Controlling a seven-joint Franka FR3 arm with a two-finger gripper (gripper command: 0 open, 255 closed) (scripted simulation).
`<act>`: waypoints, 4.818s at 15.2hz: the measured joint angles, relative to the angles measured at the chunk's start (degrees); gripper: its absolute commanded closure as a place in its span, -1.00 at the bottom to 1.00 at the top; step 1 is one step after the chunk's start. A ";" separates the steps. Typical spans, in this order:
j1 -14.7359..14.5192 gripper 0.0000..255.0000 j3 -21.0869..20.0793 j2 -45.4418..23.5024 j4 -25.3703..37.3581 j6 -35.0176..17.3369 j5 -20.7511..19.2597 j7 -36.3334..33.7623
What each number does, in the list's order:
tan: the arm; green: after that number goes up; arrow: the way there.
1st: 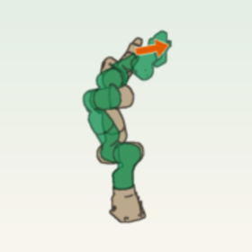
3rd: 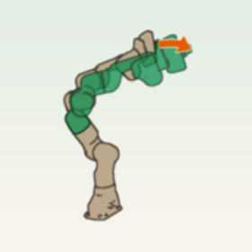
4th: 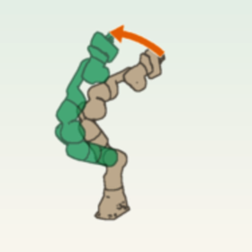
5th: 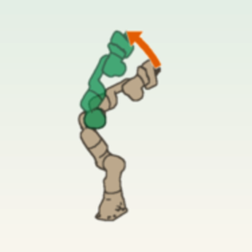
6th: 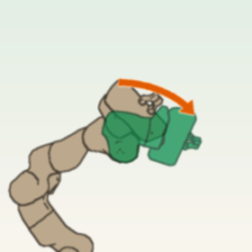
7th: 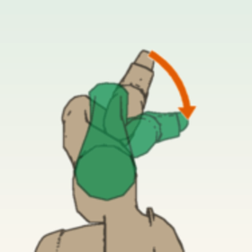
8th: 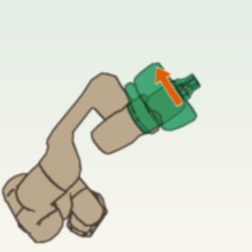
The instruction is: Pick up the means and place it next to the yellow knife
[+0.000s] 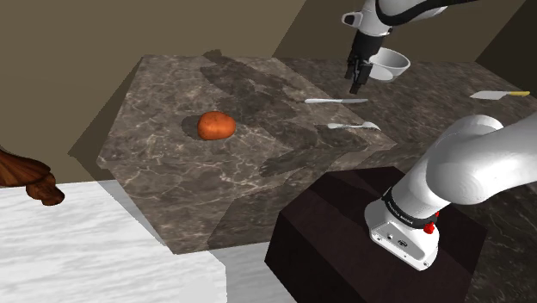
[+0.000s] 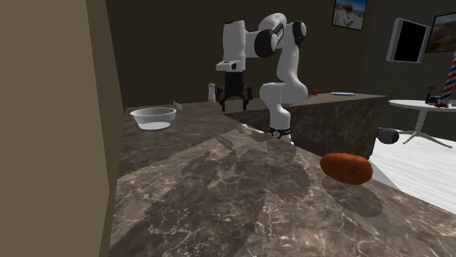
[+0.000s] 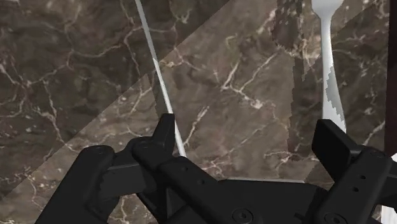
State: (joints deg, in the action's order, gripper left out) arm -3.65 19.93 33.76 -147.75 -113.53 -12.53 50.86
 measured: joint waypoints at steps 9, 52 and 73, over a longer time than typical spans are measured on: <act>-5.88 -1.00 10.82 -14.49 2.41 -15.50 3.68 20.69; -5.57 1.00 8.28 -9.37 10.01 -3.11 3.10 19.34; 7.50 1.00 20.05 4.94 8.07 6.66 -9.13 36.97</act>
State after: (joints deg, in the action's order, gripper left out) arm 3.85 39.98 38.70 -139.68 -106.87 -21.66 87.84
